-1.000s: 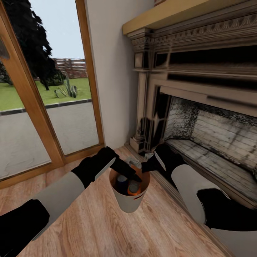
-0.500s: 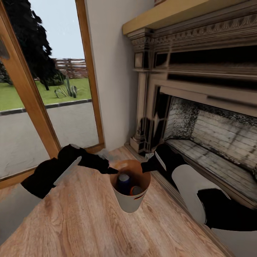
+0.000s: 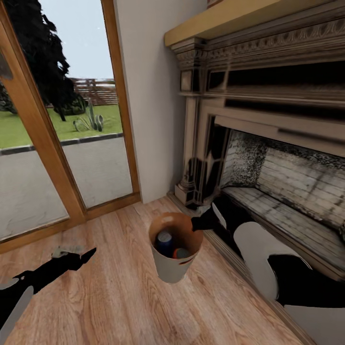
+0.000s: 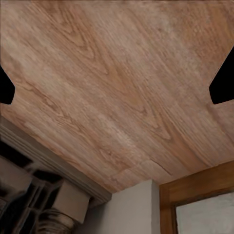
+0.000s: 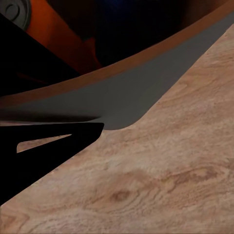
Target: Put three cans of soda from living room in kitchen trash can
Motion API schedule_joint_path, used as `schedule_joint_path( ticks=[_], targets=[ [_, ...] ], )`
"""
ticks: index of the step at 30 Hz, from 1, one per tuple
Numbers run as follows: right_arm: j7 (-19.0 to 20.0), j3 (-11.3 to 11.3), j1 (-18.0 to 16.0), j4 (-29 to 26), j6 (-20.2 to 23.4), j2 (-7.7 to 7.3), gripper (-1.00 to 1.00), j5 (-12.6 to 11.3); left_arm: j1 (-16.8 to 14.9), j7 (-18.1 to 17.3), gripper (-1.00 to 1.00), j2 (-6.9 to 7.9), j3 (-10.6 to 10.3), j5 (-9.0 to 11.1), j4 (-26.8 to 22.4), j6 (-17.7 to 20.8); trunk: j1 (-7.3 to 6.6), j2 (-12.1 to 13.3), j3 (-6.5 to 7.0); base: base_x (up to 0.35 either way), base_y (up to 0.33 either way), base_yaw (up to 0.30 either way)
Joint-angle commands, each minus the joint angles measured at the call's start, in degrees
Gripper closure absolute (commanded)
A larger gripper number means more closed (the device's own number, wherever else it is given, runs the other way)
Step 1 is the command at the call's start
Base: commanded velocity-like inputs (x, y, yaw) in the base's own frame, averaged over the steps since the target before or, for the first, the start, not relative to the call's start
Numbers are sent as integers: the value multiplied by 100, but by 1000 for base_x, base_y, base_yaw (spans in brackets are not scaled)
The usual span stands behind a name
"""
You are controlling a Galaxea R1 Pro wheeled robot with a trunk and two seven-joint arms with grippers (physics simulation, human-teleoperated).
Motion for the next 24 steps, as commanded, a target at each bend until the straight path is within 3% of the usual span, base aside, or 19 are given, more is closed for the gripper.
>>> schedule_joint_path(
  ticks=[1, 2, 5, 7, 12, 21, 24],
  targets=[
    [42, -168, 2, 4, 51, -25, 100, -224, 129, 9, -100, -70, 33, 5, 196, -314, -1, 0, 1, 0, 0, 0],
    [47, -308, 3, 7, 51, -57, 100, -224, 244, 10, -100, -131, 61, 3, 539, -839, -1, 0, 1, 0, 0, 0],
    [93, -400, 5, 15, 51, -120, 100, -228, 315, 11, -100, -169, 79, 11, 886, -1288, -1, 0, 1, 0, 0, 0],
    [399, -477, 5, 44, 51, -275, 100, -222, 349, 15, -100, -186, 83, 14, 1049, -1513, 21, -40, -17, 0, 0, 0],
    [613, -512, 10, 139, 51, -404, 100, -161, 363, 43, -100, -201, 68, 1, 1143, -1611, 73, -124, -120, 0, 0, 0],
    [623, -498, 21, 152, 51, -422, 100, -147, 373, 68, -100, -204, 65, -2, 1171, -1660, 96, -136, -319, 0, 0, 0],
    [619, -479, 32, 155, 51, -491, 100, -143, 380, 69, -100, -206, 64, -2, 1174, -1662, 104, -140, -386, 0, 0, 0]
  ],
)
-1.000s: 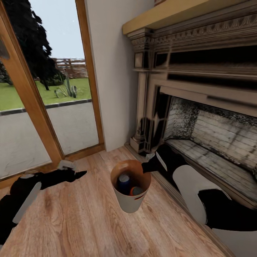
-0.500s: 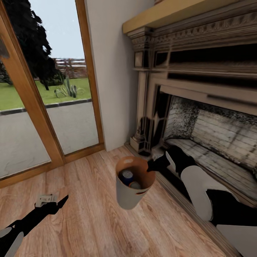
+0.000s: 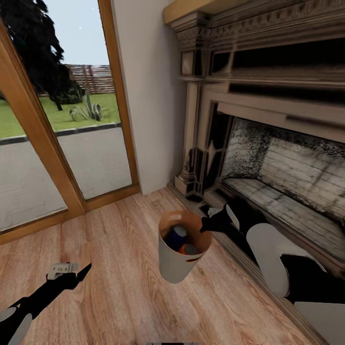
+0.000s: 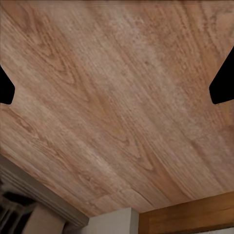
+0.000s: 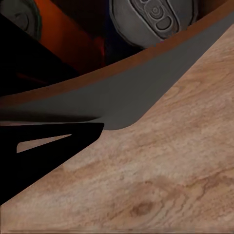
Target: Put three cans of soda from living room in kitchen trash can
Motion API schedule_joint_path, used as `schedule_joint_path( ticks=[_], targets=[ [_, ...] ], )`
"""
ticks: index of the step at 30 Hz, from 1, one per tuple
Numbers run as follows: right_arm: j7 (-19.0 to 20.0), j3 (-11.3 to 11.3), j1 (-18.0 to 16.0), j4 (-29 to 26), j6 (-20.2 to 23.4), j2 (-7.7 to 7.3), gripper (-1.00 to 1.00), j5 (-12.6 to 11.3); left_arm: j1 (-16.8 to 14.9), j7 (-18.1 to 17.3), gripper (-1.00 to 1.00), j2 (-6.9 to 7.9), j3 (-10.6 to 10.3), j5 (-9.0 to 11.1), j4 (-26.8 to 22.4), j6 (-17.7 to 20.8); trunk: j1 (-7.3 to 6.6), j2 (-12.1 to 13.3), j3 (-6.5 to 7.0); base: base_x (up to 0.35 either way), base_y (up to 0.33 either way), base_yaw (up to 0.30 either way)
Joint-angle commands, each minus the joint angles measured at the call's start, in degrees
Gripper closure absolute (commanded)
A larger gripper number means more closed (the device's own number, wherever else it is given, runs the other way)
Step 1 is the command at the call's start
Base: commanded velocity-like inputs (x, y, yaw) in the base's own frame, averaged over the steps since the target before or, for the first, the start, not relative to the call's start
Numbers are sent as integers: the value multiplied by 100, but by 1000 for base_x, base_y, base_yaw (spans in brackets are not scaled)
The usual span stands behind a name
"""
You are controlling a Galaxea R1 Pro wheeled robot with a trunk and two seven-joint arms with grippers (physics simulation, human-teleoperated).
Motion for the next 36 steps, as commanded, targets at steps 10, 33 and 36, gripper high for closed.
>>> schedule_joint_path(
  ticks=[10, 33, 36],
  targets=[
    [-17, -1, 188, 0, 47, -230, 100, -168, 11, -12, -100, -2, -5, 0, 12, -9, 25, -14, -222, 0, 0, 0],
    [-27, 17, 289, -8, 20, -413, 100, -160, 11, -7, -100, -106, -9, -8, 10, -10, 84, -45, -731, 0, 0, 0],
    [-21, 23, 293, -10, 16, -497, 100, -166, 11, 14, -100, -111, -9, -15, 10, -15, 92, -49, -798, 0, 0, 0]
  ],
)
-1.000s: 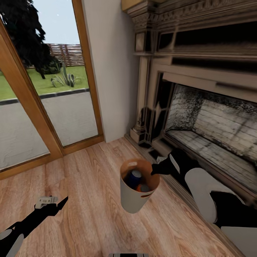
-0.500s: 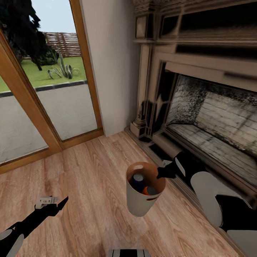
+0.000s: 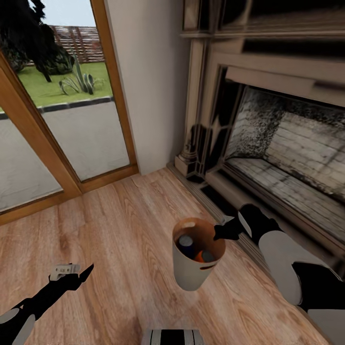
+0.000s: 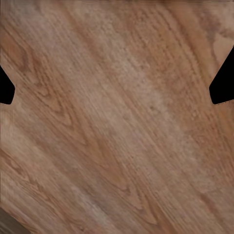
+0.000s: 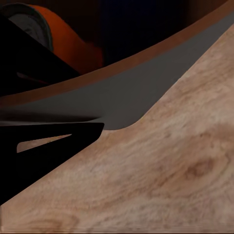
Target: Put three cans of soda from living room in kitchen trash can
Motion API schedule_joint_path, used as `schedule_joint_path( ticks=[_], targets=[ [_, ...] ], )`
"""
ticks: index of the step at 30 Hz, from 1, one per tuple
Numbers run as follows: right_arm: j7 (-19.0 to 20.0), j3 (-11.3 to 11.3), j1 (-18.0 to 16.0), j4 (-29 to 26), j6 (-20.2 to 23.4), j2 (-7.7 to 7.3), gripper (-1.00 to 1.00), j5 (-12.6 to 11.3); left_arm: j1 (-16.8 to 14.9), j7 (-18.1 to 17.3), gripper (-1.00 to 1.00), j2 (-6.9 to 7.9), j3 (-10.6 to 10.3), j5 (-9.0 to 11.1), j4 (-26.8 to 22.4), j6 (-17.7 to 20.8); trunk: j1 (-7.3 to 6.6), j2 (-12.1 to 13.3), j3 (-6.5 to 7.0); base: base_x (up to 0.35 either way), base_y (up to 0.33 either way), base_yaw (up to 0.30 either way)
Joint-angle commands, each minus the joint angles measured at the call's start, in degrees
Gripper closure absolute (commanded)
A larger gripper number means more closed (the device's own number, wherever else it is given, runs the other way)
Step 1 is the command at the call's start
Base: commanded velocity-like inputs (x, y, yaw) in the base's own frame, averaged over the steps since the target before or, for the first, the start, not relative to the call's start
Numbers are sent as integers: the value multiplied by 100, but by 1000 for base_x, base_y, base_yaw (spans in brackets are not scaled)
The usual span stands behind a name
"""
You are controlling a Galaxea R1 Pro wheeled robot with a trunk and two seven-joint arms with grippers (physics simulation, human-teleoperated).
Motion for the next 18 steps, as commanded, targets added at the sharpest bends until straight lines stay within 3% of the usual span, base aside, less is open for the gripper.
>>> schedule_joint_path(
  ticks=[1, 18],
  targets=[
    [39, -29, -2, 1, 53, -4, 100, -205, 0, 1, -100, 0, 0, 0, 0, -1, 1, -2, -22, 0, 0, 0],
    [44, -29, 0, -81, 44, -106, 100, -205, 0, 12, -100, -1, 0, -11, 13, -4, 45, -25, -399, 0, 0, 0]
  ],
)
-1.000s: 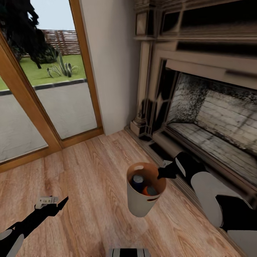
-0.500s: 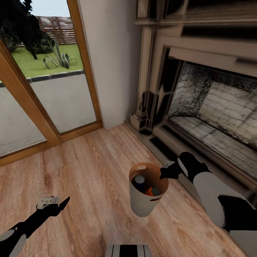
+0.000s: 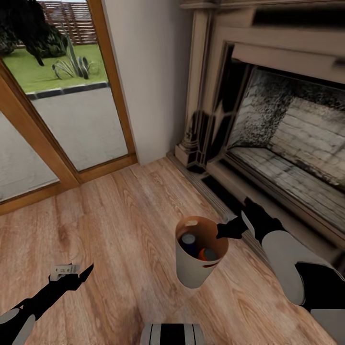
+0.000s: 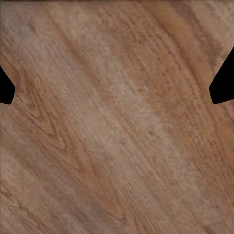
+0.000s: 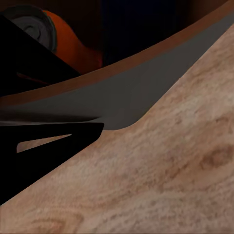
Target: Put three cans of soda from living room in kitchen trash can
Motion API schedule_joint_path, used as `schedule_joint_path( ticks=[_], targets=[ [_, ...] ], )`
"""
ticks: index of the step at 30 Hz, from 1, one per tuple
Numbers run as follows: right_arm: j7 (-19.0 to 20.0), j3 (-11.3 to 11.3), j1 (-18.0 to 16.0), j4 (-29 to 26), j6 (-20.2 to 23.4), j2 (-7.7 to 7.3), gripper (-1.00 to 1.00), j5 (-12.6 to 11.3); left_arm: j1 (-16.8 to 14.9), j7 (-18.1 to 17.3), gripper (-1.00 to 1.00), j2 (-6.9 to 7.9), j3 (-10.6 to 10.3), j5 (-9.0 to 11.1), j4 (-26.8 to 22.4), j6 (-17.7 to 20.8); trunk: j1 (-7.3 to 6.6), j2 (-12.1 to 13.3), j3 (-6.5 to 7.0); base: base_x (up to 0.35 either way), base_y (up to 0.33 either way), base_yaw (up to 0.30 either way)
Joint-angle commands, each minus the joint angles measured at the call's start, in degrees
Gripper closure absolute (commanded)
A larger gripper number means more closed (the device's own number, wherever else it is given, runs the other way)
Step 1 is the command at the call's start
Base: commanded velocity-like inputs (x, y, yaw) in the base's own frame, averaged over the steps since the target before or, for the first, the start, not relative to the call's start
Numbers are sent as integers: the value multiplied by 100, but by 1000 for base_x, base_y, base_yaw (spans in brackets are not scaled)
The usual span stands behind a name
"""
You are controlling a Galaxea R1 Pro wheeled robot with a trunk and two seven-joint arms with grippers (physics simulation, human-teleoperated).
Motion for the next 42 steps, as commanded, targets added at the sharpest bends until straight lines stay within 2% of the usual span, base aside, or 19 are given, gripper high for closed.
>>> schedule_joint_path(
  ticks=[1, 7, 19, 24, 33, 42],
  targets=[
    [35, -20, -2, -3, 47, -3, 100, -164, 0, 0, -100, 0, 0, 1, 0, 0, 1, -2, -22, 0, 0, 0],
    [47, -20, -2, -20, -257, -32, 100, -164, 0, 0, -100, 0, 0, 0, 4, 0, 17, -10, -155, 0, 0, 0],
    [75, -26, -10, -38, -359, -47, 100, -169, 0, 2, -100, 0, 0, 0, 13, 0, 48, -26, -421, 0, 0, 0],
    [76, -28, -11, -42, -365, -100, 100, -170, 0, 0, -100, 0, 0, 0, 14, 0, 48, -26, -421, 0, 0, 0],
    [99, -21, -3, -443, -359, -164, 100, -173, 0, 0, -100, -2, 0, 0, 22, 0, 48, -26, -421, 0, 0, 0],
    [103, -27, -2, -501, -358, -175, 100, -173, 0, 7, -100, -2, 0, 0, 29, -8, 71, -38, -620, 0, 0, 0]
  ],
)
